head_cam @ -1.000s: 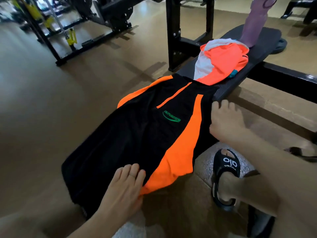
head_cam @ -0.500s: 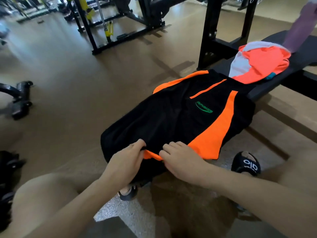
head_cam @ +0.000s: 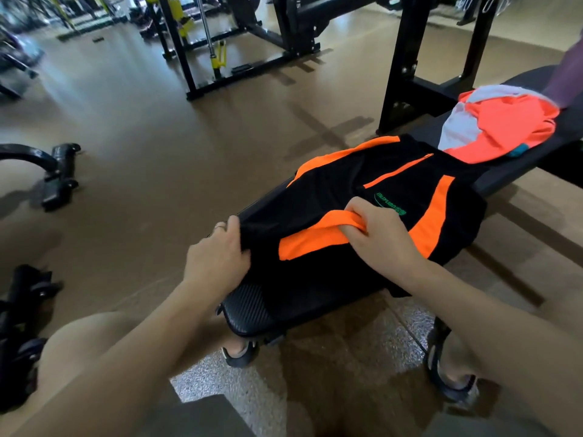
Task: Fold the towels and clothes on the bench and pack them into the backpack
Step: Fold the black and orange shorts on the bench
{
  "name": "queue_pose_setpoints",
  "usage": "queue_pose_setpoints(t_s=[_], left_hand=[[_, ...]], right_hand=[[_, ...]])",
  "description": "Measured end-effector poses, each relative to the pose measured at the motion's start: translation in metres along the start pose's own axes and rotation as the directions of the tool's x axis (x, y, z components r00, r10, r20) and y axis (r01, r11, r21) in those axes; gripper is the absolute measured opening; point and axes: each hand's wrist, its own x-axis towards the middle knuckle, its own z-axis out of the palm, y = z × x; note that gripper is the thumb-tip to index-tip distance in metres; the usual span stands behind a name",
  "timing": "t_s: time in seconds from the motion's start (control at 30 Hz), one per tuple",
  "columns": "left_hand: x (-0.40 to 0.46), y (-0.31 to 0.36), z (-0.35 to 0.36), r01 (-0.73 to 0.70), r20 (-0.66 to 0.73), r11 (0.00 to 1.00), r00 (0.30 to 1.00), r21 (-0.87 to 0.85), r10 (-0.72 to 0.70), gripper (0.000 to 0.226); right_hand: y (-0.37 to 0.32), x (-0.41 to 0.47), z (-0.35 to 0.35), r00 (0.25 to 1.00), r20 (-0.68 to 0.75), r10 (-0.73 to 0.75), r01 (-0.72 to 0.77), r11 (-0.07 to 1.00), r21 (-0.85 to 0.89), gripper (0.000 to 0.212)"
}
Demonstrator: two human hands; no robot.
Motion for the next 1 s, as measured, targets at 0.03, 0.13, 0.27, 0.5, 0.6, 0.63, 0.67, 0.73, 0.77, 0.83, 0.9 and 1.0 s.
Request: queue_pose_setpoints(t_s=[0.03,0.13,0.27,0.5,0.6,0.63,0.67,0.73,0.77,0.83,0.9,1.0], left_hand=[[0.003,-0.010,0.001,0.043,0.015,0.999,0.999,-0.027,-0.043,0.016],[0.014,-0.036,0.002,0.280,0.126,0.863,0.960,-0.421,-0.250,0.014],[0.002,-0.024,0.008,0.374,0.364,0.688,0.916,-0.621,-0.169,0.031],[-0.008,0.015,0.040,0.009,0.215,0.932,0.974,-0.361,0.074,0.051],[-0.001,0.010,0.030,-0.036,0.086,0.892,0.993,-0.451,0.084,0.020],[0.000,0.005,0.020,-0.045,0.040,0.875,0.997,-0.482,0.073,0.016],[0.000,-0.002,0.007,-0.065,-0.015,0.870,0.998,-0.488,0.066,0.015],[-0.001,-0.019,-0.019,-0.124,-0.134,0.892,0.988,-0.435,0.072,0.017],[-0.003,-0.028,-0.031,-0.162,-0.182,0.905,0.979,-0.393,0.096,0.019],[-0.011,-0.044,-0.049,-0.220,-0.237,0.916,0.961,-0.334,0.144,0.018],[-0.023,-0.054,-0.060,-0.230,-0.257,0.910,0.956,-0.346,0.144,0.009],[-0.047,-0.061,-0.066,-0.281,-0.280,0.863,0.945,-0.420,0.172,0.011]], right_hand=[[0.002,0.002,-0.002,0.999,-0.032,0.009,-0.010,1.000,-0.023,0.021],[0.009,0.009,-0.006,0.996,-0.050,0.079,-0.083,0.995,-0.064,0.033],[0.014,0.012,0.001,0.993,0.017,0.117,-0.114,0.986,-0.123,0.046],[0.006,0.012,0.008,0.996,0.084,0.032,-0.015,0.980,-0.200,0.047],[0.008,0.012,0.005,0.997,0.074,0.013,0.006,0.970,-0.243,0.046],[0.009,0.014,0.004,0.998,0.059,0.007,0.008,0.967,-0.254,0.045],[0.011,0.015,0.002,0.999,0.042,0.000,0.012,0.964,-0.264,0.044],[0.012,0.018,-0.001,0.999,0.021,-0.027,0.032,0.957,-0.287,0.039],[0.012,0.019,-0.002,0.999,0.019,-0.049,0.053,0.954,-0.295,0.036],[0.008,0.019,-0.002,0.994,0.016,-0.106,0.106,0.946,-0.306,0.032],[0.001,0.018,0.000,0.987,-0.008,-0.161,0.150,0.933,-0.326,0.027],[-0.007,0.014,0.002,0.960,-0.086,-0.266,0.226,0.920,-0.321,0.020]])
